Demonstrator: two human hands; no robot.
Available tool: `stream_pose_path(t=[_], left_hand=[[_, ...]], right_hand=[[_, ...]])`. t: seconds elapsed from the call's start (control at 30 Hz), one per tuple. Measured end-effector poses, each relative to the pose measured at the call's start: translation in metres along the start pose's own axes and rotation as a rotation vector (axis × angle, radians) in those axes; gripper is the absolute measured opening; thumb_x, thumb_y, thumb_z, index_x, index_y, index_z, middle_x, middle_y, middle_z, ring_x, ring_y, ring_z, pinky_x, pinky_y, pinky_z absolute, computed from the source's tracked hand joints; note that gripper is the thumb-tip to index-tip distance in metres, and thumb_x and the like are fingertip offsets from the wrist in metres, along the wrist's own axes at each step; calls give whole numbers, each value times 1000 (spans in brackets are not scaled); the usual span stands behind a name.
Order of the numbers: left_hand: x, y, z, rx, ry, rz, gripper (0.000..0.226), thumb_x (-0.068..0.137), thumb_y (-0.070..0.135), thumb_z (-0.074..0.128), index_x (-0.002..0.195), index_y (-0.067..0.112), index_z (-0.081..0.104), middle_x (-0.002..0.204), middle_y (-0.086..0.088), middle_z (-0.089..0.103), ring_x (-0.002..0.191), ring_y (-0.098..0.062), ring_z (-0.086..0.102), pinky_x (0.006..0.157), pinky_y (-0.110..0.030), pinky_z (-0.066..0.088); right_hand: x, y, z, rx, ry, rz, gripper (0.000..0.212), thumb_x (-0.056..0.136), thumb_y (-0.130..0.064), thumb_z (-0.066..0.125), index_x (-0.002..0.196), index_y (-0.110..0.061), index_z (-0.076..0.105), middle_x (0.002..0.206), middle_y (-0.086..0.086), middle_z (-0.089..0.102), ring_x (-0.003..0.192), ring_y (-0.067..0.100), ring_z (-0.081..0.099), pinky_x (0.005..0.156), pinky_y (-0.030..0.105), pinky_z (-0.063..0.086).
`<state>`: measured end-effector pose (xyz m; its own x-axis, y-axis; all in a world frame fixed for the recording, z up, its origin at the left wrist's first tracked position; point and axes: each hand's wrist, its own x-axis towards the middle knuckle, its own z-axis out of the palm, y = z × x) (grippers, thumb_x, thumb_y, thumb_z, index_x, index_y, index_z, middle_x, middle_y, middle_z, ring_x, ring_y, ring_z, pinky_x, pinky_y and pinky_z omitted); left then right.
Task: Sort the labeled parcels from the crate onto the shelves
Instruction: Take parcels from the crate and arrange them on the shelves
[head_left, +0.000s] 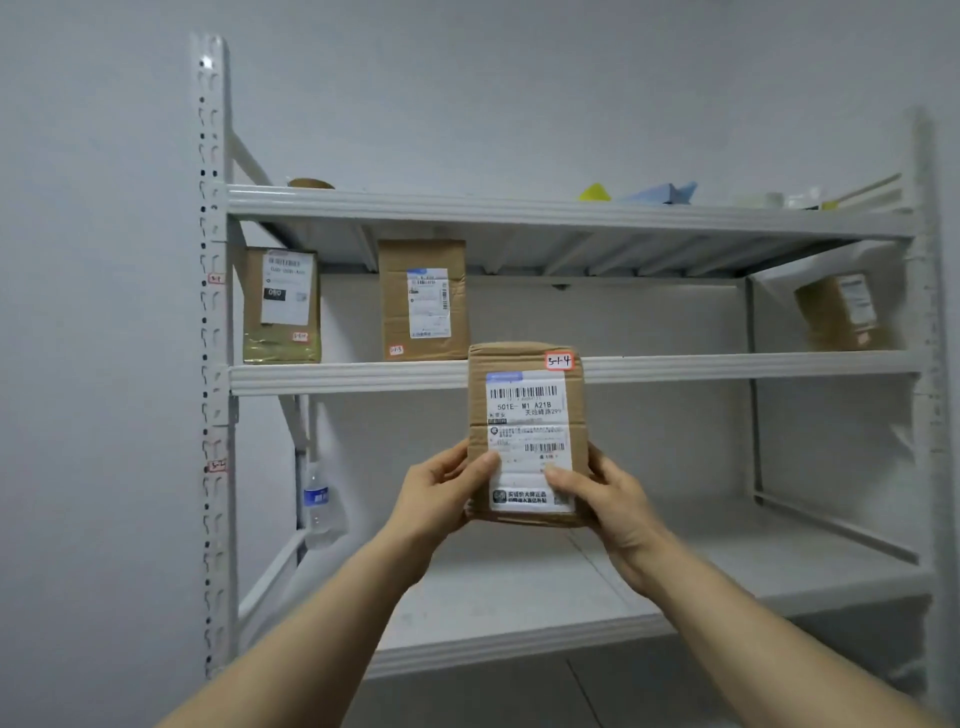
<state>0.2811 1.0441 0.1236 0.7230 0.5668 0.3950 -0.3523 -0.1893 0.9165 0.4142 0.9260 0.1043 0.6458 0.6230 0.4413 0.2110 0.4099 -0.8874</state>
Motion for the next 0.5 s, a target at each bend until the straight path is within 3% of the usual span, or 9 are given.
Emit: stream_pose_path(t=[0.17,0.33,0.4,0.47,0.5], left_hand=[[84,9,12,61,16,75,26,93,10,57,115,22,65,84,18,73,70,7,65,61,-14,51],[152,18,-10,149,153,145,46,87,16,66,132,17,55,121,1,63,107,-9,57,96,-25,41],[175,21,-30,253,288,197,34,88,15,66,121,14,62,111,1,63,103,-13,56,90,-24,42],[198,22,-51,375,434,263,13,88,8,62,92,19,68,88,2,62,90,-18,54,75,-27,41],[210,21,-62,436,491,283,12,88,7,60,90,15,68,80,3,60,88,-19,53,73,-28,40]], right_hand=[[89,-12,-11,-61,-17,-133,53,72,-4,78,117,-25,58,101,-5,73,86,5,70,65,15,53],[172,-18,-17,-63,50,-217,69,65,-7,83,124,-24,52,98,-7,72,87,7,69,71,20,54],[203,-24,-22,-55,81,-240,72,66,-5,82,128,-21,49,101,-5,71,90,9,68,71,21,54],[233,-29,-26,-50,91,-263,71,67,0,80,129,-18,49,105,-2,69,93,11,66,66,18,54],[247,-30,-28,-47,97,-269,71,67,2,79,128,-17,49,106,0,69,93,12,66,64,19,55]])
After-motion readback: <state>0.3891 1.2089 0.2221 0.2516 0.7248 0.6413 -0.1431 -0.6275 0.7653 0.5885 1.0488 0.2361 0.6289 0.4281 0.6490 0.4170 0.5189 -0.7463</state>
